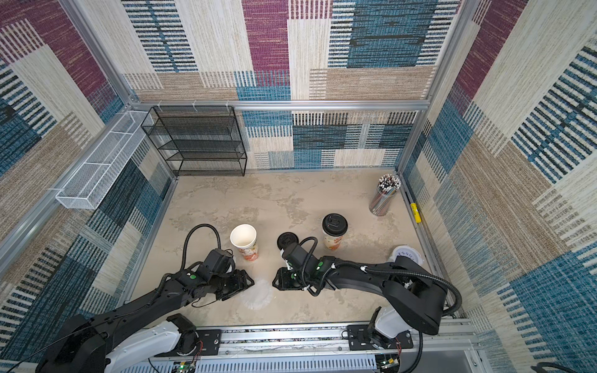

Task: Put the leak-proof paper on the milk tea cups
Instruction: Move the leak-proof paper to the center of the board, then pick up the leak-proof paper from the center of the board.

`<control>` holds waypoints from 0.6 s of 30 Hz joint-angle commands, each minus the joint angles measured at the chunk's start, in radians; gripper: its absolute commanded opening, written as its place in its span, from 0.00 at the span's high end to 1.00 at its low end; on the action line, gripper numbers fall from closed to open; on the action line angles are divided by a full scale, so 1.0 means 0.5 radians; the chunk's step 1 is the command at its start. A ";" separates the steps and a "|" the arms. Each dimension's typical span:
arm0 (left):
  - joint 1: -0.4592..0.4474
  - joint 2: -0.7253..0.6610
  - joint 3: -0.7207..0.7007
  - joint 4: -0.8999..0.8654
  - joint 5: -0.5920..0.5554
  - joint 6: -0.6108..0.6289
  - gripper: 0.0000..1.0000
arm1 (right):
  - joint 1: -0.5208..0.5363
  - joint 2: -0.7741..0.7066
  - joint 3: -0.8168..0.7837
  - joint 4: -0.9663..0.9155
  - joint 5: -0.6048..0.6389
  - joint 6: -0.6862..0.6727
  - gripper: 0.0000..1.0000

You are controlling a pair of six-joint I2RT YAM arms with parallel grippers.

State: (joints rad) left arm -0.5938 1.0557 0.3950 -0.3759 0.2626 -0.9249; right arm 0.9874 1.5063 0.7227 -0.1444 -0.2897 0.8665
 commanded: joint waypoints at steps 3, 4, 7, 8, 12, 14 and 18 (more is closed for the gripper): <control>-0.039 0.048 -0.034 -0.339 -0.071 -0.095 0.34 | 0.028 0.124 0.039 0.125 0.086 0.067 0.53; -0.042 0.046 -0.041 -0.343 -0.073 -0.104 0.35 | 0.031 0.138 0.042 0.116 0.097 0.076 0.53; -0.054 0.048 -0.065 -0.346 -0.069 -0.124 0.36 | 0.032 0.195 0.036 0.128 0.108 0.097 0.51; -0.057 0.051 -0.072 -0.348 -0.068 -0.134 0.36 | 0.036 0.218 0.035 0.141 0.101 0.103 0.51; -0.081 0.077 -0.072 -0.343 -0.062 -0.150 0.43 | 0.057 0.329 0.062 0.179 0.057 0.105 0.50; -0.093 0.094 -0.072 -0.345 -0.053 -0.152 0.43 | 0.060 0.371 0.078 0.209 0.019 0.094 0.49; -0.115 0.086 -0.093 -0.345 -0.048 -0.181 0.42 | 0.074 0.398 0.075 0.287 -0.076 0.080 0.49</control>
State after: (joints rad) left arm -0.6441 1.0809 0.3824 -0.3313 0.2813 -0.9852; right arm 1.0203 1.6920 0.7685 0.0395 -0.2981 0.9035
